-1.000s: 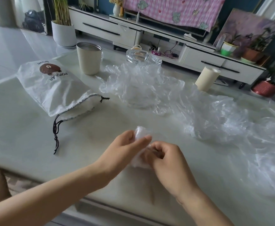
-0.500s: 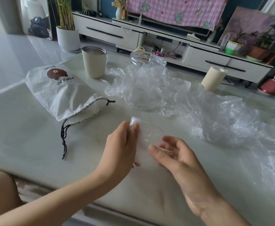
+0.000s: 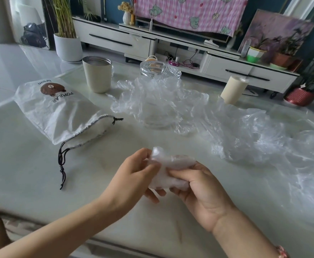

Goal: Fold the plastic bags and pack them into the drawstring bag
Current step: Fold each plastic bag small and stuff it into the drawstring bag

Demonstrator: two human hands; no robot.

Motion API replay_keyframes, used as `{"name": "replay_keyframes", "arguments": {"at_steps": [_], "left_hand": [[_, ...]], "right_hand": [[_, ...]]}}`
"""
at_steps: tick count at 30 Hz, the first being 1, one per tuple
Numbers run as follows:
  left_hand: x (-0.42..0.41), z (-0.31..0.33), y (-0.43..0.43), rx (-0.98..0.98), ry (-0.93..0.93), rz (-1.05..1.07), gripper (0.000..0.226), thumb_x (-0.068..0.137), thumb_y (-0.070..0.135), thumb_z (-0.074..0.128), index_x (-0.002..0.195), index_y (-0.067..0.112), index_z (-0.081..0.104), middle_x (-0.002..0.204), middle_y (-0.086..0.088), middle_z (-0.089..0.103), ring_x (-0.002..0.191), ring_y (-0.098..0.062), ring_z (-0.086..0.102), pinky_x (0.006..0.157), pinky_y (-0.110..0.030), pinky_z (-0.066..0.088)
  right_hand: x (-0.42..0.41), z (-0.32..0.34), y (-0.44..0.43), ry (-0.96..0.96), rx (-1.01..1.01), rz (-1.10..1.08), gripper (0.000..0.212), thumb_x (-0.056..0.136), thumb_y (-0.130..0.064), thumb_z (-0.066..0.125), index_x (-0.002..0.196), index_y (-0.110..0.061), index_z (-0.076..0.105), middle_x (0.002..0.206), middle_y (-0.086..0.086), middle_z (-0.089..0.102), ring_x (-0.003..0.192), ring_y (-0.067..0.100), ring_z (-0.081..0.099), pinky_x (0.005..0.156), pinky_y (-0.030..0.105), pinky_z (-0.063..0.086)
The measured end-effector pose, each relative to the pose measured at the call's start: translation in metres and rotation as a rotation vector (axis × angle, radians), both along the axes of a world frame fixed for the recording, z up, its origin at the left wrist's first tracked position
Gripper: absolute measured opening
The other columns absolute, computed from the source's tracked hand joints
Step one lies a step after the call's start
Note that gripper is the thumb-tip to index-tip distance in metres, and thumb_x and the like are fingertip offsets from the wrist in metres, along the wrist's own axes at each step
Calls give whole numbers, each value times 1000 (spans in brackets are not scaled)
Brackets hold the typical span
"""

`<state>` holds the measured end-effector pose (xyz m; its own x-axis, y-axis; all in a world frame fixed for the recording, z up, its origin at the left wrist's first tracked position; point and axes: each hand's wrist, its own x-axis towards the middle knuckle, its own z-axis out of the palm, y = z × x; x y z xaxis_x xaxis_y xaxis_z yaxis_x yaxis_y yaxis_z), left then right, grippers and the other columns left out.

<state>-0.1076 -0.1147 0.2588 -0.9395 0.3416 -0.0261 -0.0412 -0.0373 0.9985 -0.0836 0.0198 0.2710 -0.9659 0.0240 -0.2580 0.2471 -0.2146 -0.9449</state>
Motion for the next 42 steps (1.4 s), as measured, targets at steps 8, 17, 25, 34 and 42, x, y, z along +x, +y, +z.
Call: {"name": "replay_keyframes", "arguments": {"at_steps": [8,17,25,34,42], "left_hand": [[-12,2,-4,156,-455,13,39,94,24,38,89,-3,65,82,-21,70,61,-29,63,51,-32,54],[-19,5,-15,-19,-278,51,6,85,-5,57,89,-2,61,76,-13,62,56,-16,62,49,-18,48],[-21,3,-15,-149,30,46,5,86,4,62,91,6,62,62,3,65,54,-9,59,50,-17,44],[-26,14,-19,-43,-210,80,22,95,20,51,82,11,66,66,-2,64,53,-9,56,48,-19,46],[-30,13,-35,-354,-27,185,24,88,-2,45,73,13,57,46,10,52,47,-9,47,49,-21,36]], "right_hand": [[-3,-3,1,69,203,111,53,74,22,40,40,-14,59,83,0,68,83,20,63,74,24,47],[-4,8,5,117,518,200,48,79,13,47,50,-19,67,70,-7,67,67,-1,58,63,5,40],[-5,4,0,155,528,131,18,83,-23,67,100,-24,62,93,-5,71,85,4,65,74,14,49],[-5,15,-12,249,564,250,11,79,-21,73,71,-16,69,83,-9,64,72,7,59,69,16,45],[-13,17,-24,320,262,116,6,80,-12,68,83,-10,73,90,-3,73,84,8,66,80,15,48]]}}
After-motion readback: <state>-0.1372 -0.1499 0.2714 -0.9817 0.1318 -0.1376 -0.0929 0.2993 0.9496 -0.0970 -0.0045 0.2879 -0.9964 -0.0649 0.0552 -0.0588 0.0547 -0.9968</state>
